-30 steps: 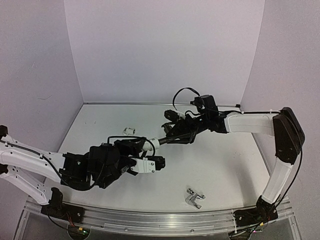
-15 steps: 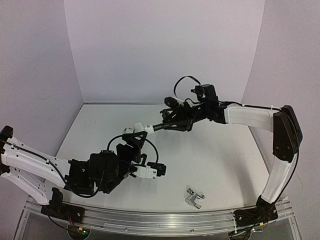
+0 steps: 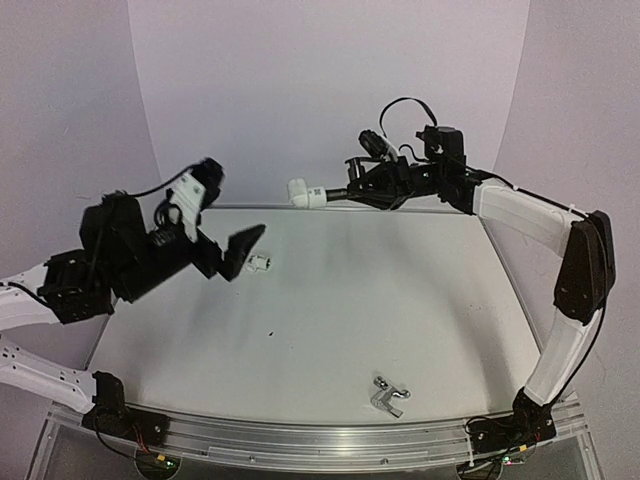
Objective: Install the water faucets
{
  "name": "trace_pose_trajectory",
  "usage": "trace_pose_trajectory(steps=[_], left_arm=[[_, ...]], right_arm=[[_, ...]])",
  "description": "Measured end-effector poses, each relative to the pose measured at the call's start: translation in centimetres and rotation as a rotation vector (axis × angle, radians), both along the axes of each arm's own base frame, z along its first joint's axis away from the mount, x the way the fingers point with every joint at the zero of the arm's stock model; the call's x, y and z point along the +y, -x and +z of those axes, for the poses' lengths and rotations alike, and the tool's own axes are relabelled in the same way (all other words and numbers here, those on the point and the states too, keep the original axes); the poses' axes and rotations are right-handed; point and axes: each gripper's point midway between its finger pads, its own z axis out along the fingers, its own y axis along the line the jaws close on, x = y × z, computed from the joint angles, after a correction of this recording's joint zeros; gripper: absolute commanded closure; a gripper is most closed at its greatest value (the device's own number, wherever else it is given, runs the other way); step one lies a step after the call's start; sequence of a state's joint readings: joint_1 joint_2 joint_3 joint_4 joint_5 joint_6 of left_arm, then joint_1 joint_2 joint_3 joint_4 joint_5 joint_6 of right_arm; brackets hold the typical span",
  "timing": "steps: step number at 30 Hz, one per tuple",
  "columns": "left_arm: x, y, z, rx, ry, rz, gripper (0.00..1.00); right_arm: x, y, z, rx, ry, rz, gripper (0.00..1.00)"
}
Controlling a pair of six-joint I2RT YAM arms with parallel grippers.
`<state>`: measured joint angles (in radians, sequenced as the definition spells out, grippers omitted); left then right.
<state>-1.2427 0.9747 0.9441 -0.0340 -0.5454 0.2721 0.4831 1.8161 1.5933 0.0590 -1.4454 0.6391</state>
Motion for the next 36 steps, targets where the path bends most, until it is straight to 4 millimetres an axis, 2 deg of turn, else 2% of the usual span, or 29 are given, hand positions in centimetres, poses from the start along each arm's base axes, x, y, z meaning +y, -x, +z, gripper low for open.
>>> trace_pose_trajectory(steps=[2, 3, 4, 6, 8, 11, 14, 16, 24, 30, 36], left_arm=[[2.2, -1.3, 2.0, 0.104, 0.164, 0.016, 0.0], [2.6, -1.5, 2.5, 0.154, 0.217, 0.006, 0.0], [2.6, -1.6, 3.0, 0.204, 0.263, -0.011, 0.0], [1.4, -1.9, 3.0, 0.314, 0.316, -0.064, 0.0], [-0.2, -2.0, 1.9, 0.429, 0.343, -0.129, 0.0], [-2.0, -2.6, -1.6, 0.631, 0.358, -0.211, 0.0], [-1.7, -3.4, -4.4, 0.806, 0.423, -0.267, 0.0], [-1.6, -3.6, -4.9, 0.88, 0.471, -0.313, 0.01], [-4.0, -2.1, -4.2, 1.019, 0.554, -0.579, 0.1], [-5.3, -2.1, -5.1, 1.073, 0.547, -0.658, 0.18], [-5.6, -2.0, -5.5, 1.097, 0.539, -0.68, 0.26]], right_arm=[[-0.2, 0.4, 1.0, -0.053, -0.018, -0.007, 1.0], [-0.3, 0.5, 1.4, -0.072, -0.023, -0.014, 1.0], [-0.4, 0.5, 1.7, -0.092, -0.029, -0.022, 1.0], [-0.4, 0.5, 2.1, -0.121, -0.035, -0.036, 1.0], [-0.4, 0.4, 2.3, -0.145, -0.04, -0.047, 1.0], [-0.5, 0.4, 2.2, -0.176, -0.041, -0.064, 1.0], [-0.8, 0.8, 1.5, -0.186, -0.031, -0.082, 1.0], [-1.1, 1.1, 0.8, -0.192, -0.021, -0.096, 1.0], [-1.0, 2.6, -1.5, -0.195, 0.02, -0.114, 1.0], [0.1, 4.6, -3.2, -0.243, 0.089, -0.095, 1.0], [1.2, 6.8, -4.9, -0.254, 0.145, -0.044, 1.0]])
